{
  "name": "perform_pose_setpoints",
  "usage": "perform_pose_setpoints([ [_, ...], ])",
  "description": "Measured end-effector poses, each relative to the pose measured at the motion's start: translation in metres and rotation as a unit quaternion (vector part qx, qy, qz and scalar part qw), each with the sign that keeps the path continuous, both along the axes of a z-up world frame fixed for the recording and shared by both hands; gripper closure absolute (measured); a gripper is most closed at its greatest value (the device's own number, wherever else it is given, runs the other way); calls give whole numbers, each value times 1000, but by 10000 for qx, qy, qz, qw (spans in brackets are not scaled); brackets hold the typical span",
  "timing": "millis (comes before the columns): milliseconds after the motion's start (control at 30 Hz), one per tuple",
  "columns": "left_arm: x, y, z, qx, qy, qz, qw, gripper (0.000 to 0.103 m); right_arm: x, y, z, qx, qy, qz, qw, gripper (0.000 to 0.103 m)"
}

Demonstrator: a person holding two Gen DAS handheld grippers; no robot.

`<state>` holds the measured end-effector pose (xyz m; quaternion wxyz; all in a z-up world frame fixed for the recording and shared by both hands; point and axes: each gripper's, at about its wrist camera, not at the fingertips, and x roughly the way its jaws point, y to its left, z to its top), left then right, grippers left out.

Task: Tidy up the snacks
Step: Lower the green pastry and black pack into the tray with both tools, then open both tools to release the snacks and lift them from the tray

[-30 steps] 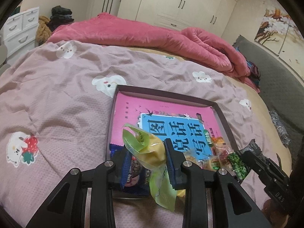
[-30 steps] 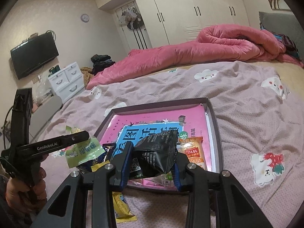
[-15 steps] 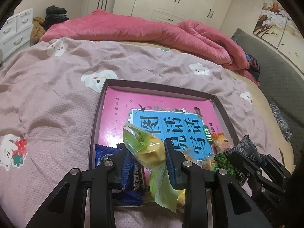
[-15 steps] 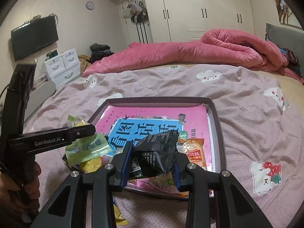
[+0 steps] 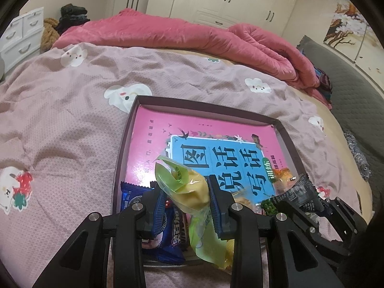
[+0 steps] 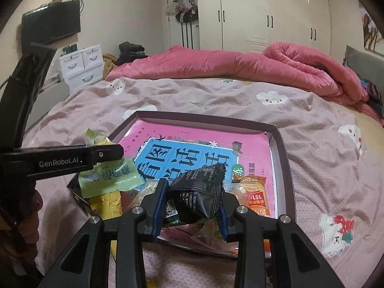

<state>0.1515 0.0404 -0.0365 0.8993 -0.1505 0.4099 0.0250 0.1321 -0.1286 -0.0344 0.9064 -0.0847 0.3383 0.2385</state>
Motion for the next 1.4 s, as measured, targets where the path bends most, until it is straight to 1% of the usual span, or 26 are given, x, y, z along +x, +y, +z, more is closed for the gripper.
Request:
perform_pose_setpoints([
  [167,2,0,-2,7,40,-6,10000,69,-1,7,-5,-187,-39,73,9998,66],
  [533,3,0,-5,11,69,-7,10000,69,0,7,-11,-264,51,58,9996,66],
  [867,3,0,-5,7,80,-11,10000,69,2,5,-10,-155,77,4,9998,65],
  [1400,5,4,-7,-73,108,50,9999,69,-2,-14,5,167,20,-190,9997,65],
])
